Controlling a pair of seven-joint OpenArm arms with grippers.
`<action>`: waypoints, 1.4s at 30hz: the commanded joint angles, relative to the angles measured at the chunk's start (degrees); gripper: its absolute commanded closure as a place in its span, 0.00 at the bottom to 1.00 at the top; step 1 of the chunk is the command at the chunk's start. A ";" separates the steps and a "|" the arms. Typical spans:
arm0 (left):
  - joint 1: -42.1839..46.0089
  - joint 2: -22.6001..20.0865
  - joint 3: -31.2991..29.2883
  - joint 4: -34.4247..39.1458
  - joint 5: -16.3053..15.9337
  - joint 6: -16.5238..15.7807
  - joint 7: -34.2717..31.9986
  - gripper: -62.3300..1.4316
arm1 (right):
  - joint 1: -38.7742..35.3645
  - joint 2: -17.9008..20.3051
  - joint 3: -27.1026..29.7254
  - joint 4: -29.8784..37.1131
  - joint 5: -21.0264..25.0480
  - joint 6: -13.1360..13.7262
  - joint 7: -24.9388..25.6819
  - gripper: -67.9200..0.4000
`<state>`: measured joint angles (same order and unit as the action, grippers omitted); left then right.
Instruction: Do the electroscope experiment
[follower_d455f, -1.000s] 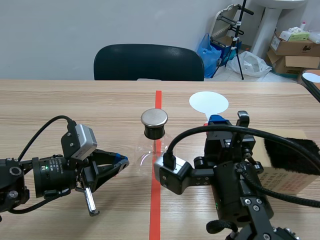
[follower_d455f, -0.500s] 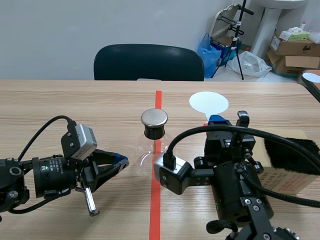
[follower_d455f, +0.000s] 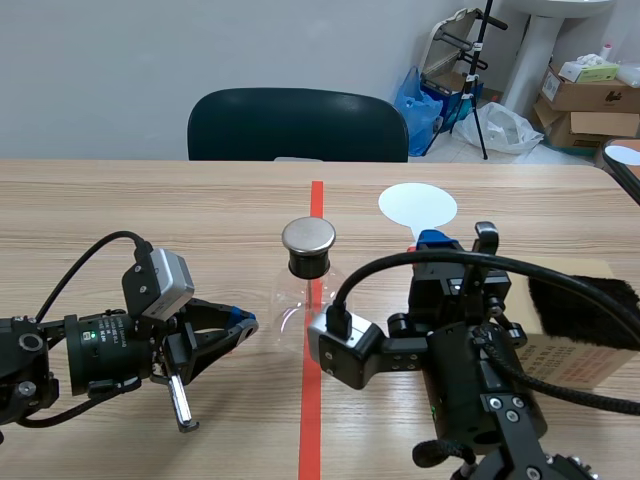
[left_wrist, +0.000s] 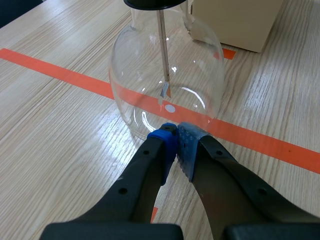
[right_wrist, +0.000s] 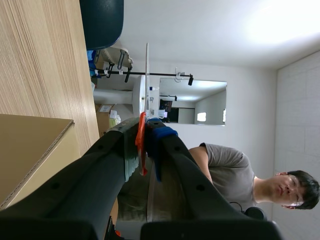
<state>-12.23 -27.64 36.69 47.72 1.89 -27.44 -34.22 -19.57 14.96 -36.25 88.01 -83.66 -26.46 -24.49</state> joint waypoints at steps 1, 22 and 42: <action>-0.13 0.13 -0.70 1.29 -0.79 -0.11 -0.90 0.93 | 0.85 0.74 0.20 0.76 -0.04 -0.42 0.00 0.98; -0.13 0.13 -0.70 1.29 -0.79 -0.11 -0.90 0.93 | 0.83 0.74 0.20 0.76 -0.04 -0.42 -0.04 0.98; -0.13 0.13 -0.70 1.29 -0.76 -0.11 -0.87 0.93 | 0.85 0.74 0.20 0.76 -0.04 -0.44 10.80 0.98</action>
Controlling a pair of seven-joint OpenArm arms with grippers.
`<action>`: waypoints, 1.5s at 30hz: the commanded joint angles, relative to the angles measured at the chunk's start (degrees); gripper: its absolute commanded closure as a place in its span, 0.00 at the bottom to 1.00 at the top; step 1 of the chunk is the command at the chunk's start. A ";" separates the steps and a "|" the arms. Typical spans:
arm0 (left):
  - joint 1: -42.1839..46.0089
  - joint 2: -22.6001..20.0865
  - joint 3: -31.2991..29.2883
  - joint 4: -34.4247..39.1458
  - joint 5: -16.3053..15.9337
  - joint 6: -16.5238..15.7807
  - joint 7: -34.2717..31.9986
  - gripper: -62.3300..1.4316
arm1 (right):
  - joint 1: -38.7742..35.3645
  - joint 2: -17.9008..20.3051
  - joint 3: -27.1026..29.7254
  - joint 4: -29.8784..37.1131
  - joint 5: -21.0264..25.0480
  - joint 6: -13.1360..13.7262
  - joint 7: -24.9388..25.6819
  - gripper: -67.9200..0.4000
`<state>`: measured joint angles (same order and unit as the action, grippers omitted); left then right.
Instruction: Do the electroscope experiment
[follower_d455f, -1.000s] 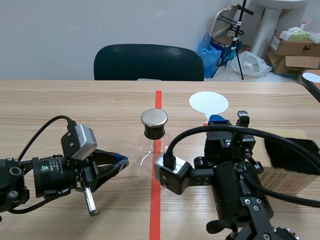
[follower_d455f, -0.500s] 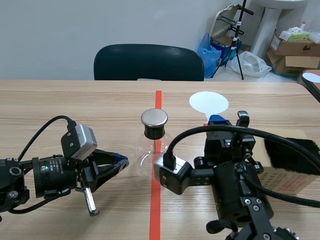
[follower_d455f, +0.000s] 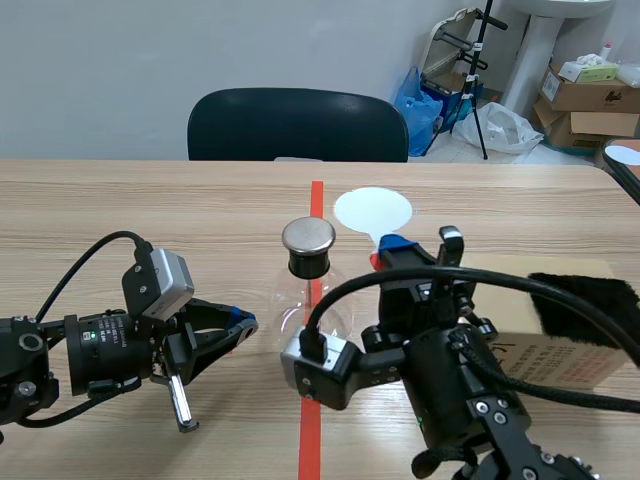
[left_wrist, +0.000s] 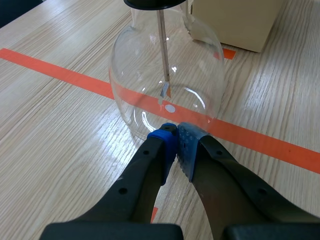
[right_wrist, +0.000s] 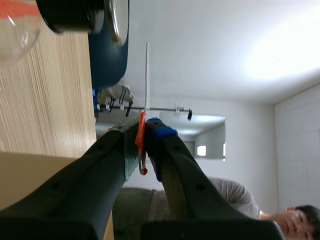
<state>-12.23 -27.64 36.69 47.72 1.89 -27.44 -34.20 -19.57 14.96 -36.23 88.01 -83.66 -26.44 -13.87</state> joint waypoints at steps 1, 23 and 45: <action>-0.13 0.13 -0.70 1.29 -0.76 -0.11 -0.90 0.93 | 0.85 0.74 0.17 0.76 -0.04 -0.46 1.44 0.98; -0.13 0.13 -0.70 1.29 -0.76 -0.11 -0.90 0.93 | 0.85 0.74 0.17 0.76 -0.04 -0.46 13.66 0.98; -0.15 0.13 -0.70 1.29 -0.76 -0.11 -0.90 0.93 | 0.85 0.74 0.17 0.76 -0.04 -0.46 13.60 0.98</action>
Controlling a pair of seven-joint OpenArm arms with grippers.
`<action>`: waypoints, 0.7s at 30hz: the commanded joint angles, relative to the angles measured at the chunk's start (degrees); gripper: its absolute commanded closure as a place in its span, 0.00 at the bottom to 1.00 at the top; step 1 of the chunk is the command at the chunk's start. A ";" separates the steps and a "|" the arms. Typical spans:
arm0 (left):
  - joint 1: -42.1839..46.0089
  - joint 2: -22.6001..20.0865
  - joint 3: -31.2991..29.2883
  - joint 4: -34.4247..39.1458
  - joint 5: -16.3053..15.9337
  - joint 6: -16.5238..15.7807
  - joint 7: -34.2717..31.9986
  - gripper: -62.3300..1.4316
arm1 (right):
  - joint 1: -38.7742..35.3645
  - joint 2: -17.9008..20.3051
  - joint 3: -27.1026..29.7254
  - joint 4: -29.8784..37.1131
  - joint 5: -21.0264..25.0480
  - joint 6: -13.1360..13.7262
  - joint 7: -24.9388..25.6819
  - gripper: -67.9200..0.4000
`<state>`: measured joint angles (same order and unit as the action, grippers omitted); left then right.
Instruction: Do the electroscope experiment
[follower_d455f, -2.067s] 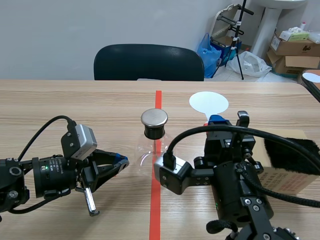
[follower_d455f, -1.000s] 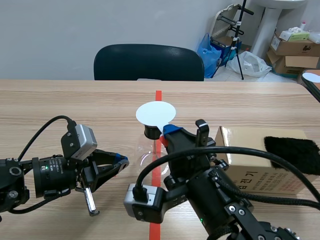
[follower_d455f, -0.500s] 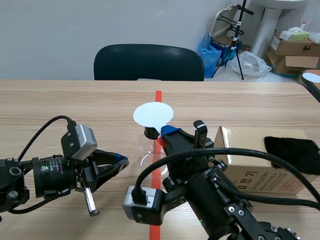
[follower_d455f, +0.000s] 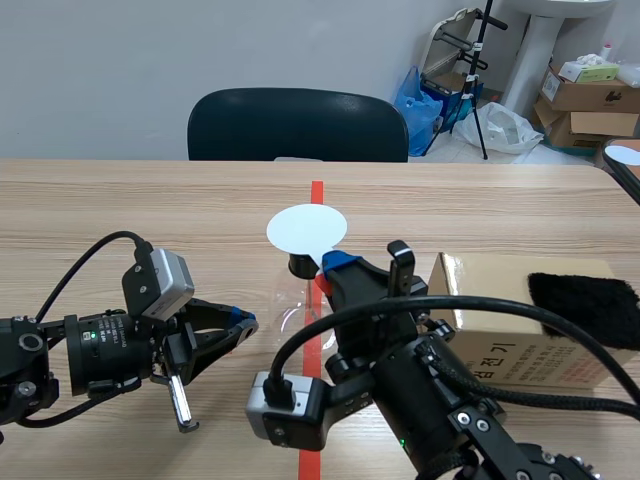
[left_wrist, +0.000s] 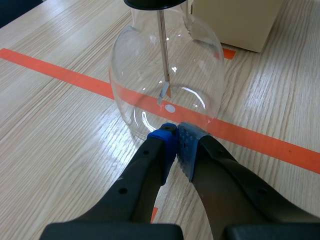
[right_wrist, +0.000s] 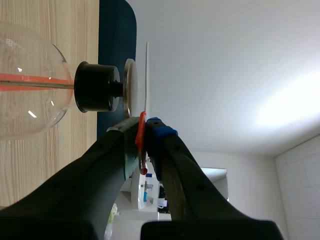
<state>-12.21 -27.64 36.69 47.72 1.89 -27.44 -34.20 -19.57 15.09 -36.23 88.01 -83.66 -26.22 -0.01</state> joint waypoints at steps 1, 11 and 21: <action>-0.17 0.13 -0.70 1.29 -0.76 -0.11 -0.90 0.93 | 0.85 0.61 0.17 0.76 -0.04 -0.68 -0.26 0.98; -0.17 0.13 -0.70 1.29 -0.76 -0.11 -0.90 0.93 | 0.85 0.61 0.22 0.76 -0.04 -0.68 -4.33 0.98; -0.17 0.13 -0.70 1.29 -0.76 -0.11 -0.90 0.93 | 0.85 0.61 0.22 0.76 -0.04 -0.68 -17.97 0.98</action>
<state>-12.21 -27.64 36.69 47.72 1.89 -27.44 -34.20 -19.57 15.09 -36.23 88.01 -83.66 -26.22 -17.39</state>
